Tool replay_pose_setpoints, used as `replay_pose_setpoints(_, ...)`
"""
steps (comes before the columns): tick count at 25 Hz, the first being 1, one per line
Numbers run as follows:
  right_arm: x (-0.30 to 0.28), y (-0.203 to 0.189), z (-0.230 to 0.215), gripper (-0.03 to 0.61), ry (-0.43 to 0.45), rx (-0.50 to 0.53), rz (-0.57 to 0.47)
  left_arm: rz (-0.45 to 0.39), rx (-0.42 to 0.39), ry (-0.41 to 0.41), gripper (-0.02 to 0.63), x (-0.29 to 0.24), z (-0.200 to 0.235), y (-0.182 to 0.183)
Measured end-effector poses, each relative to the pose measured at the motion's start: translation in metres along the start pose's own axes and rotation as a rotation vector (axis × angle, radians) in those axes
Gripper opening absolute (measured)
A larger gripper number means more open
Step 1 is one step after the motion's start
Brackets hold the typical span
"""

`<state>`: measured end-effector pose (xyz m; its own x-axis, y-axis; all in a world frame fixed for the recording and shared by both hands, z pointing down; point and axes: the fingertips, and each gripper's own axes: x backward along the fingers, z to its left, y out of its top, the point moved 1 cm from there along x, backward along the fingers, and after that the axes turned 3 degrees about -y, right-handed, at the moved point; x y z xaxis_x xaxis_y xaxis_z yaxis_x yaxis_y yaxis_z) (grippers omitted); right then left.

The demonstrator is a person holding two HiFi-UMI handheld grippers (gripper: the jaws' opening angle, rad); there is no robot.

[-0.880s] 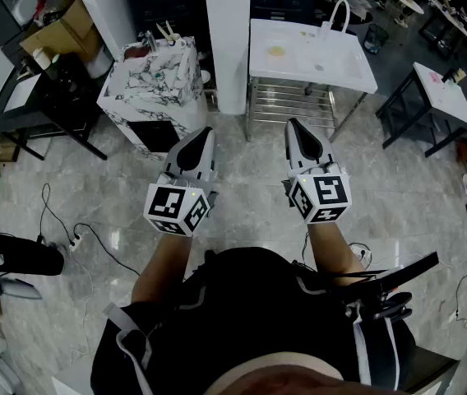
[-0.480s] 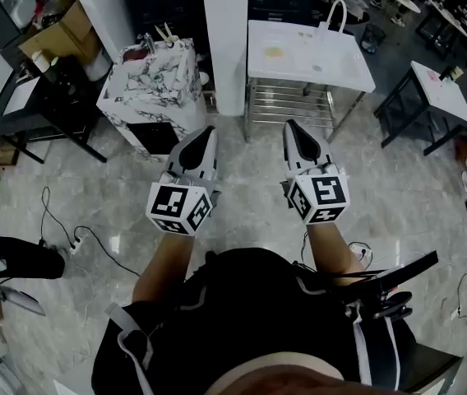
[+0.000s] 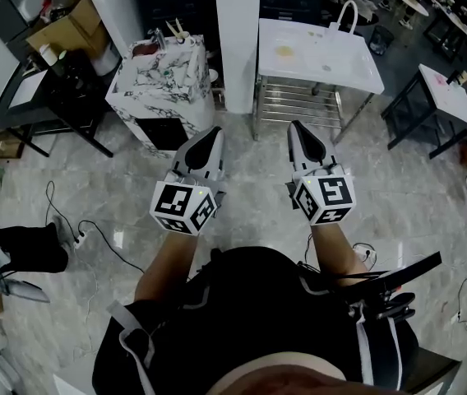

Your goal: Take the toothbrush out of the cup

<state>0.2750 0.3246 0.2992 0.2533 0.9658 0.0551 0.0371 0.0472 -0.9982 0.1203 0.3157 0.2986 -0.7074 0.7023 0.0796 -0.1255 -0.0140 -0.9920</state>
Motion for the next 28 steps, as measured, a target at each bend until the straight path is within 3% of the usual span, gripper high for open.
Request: replay_pose_setpoints(28,-0.094,-0.015,0.159,0.023,0.12,0.046,0.01,-0.037,0.0,0.117,0.003,0.105,0.148,0.008)
